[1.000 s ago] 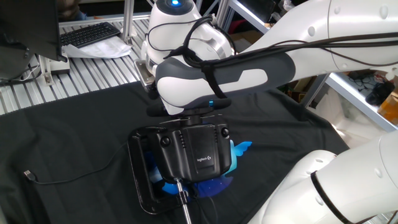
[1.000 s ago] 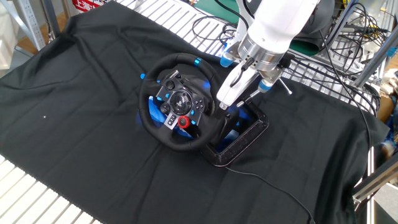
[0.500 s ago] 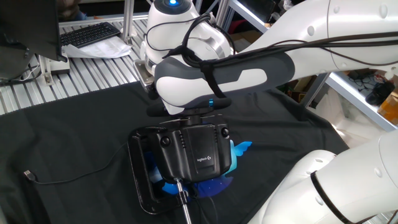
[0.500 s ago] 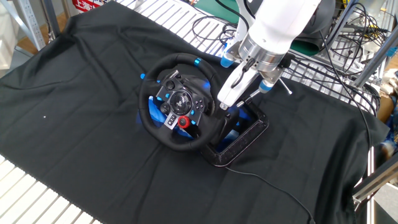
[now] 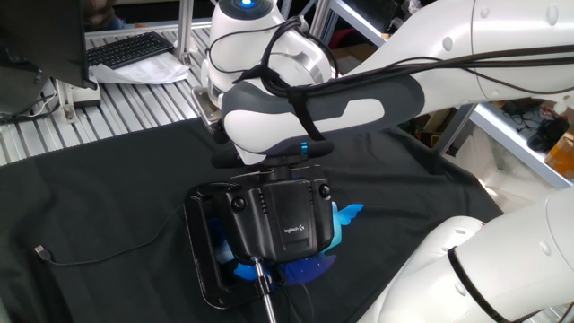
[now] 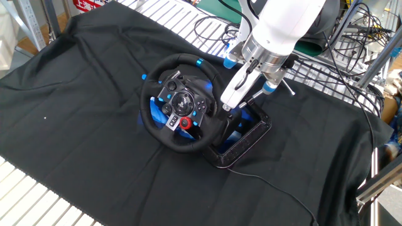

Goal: Rotate the steering wheel 90 degrees counterclockwise

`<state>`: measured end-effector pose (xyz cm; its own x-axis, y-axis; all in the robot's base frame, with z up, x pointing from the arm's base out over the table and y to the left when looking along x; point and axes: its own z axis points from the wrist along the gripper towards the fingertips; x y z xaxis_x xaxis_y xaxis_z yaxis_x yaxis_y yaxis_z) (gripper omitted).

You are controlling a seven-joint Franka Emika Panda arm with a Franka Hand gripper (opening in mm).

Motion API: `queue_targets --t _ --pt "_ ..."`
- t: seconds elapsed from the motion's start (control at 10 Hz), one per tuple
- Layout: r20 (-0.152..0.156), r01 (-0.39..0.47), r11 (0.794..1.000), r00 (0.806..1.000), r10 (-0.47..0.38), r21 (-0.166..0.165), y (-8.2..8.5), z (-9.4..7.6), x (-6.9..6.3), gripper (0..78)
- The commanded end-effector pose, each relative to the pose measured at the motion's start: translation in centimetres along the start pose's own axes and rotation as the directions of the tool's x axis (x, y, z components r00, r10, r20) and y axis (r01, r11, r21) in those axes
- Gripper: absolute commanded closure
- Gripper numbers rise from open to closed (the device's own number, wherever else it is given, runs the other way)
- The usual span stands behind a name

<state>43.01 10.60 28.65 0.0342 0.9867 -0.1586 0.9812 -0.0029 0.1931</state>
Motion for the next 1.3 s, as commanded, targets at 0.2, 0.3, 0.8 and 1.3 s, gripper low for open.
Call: queue_targets --t 0.2,0.3,0.8,1.3 --pt "-0.091 -0.262 0.961 0.963 0.254 -0.087 0.43 1.14 0.1 0.1" --pt "-0.095 -0.265 0.96 0.962 0.256 -0.086 0.41 1.17 0.06 0.1" --pt "-0.088 -0.259 0.962 0.964 0.251 -0.088 0.34 1.19 0.05 0.1" --pt "-0.057 -0.265 0.964 0.963 0.264 -0.026 0.34 1.19 0.05 0.1"
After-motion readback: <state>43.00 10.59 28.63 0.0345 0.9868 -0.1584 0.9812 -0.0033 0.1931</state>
